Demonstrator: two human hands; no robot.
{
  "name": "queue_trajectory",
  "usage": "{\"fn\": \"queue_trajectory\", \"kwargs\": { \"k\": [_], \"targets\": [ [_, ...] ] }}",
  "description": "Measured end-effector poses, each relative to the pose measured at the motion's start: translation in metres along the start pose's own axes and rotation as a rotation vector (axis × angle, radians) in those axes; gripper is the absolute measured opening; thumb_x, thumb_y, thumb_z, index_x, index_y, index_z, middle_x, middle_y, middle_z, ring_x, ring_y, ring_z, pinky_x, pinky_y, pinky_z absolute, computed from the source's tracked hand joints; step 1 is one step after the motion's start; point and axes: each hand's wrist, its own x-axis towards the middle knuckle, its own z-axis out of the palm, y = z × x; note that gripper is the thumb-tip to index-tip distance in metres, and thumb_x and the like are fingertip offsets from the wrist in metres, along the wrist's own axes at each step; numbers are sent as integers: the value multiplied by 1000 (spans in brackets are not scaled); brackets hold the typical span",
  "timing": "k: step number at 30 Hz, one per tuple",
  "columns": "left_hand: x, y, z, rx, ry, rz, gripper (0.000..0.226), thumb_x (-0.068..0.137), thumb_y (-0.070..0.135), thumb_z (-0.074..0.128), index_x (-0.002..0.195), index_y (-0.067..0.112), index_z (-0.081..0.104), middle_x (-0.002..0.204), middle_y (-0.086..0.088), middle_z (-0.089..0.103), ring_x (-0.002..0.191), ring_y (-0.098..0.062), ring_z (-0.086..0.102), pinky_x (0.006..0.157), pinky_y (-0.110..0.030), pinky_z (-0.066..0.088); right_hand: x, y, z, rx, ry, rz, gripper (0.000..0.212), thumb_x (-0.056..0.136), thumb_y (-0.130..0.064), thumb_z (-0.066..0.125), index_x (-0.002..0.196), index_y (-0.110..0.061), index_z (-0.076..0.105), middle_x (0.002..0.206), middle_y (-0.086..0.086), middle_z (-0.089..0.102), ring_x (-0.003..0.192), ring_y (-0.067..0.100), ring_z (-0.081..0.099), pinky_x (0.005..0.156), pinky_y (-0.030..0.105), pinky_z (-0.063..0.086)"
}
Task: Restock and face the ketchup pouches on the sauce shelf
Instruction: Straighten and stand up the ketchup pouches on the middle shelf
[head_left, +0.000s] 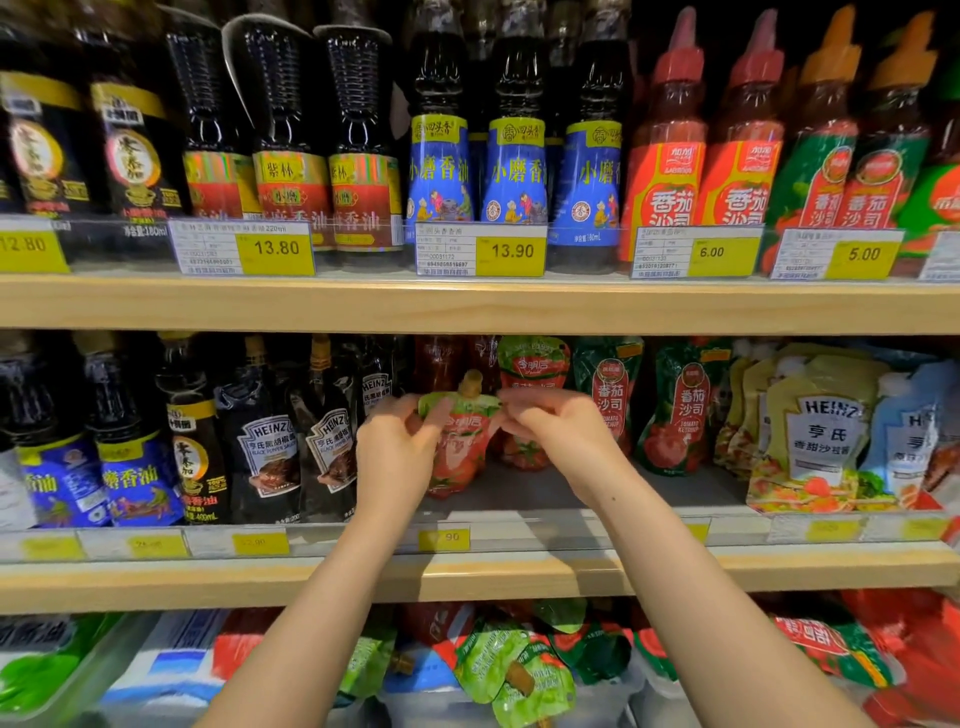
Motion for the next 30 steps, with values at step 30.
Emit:
{"fn": "queue_trajectory", "kwargs": {
  "k": [30],
  "targets": [
    [-26, -9, 47, 391, -296, -310, 65, 78, 30, 71, 125, -1, 39, 114, -20, 54, 100, -37, 57, 78, -43, 51, -37, 92, -68, -1047, 260, -83, 36, 93, -32, 46, 120, -11, 57, 109, 6, 62, 105, 25, 56, 80, 34, 44]
  ]
}}
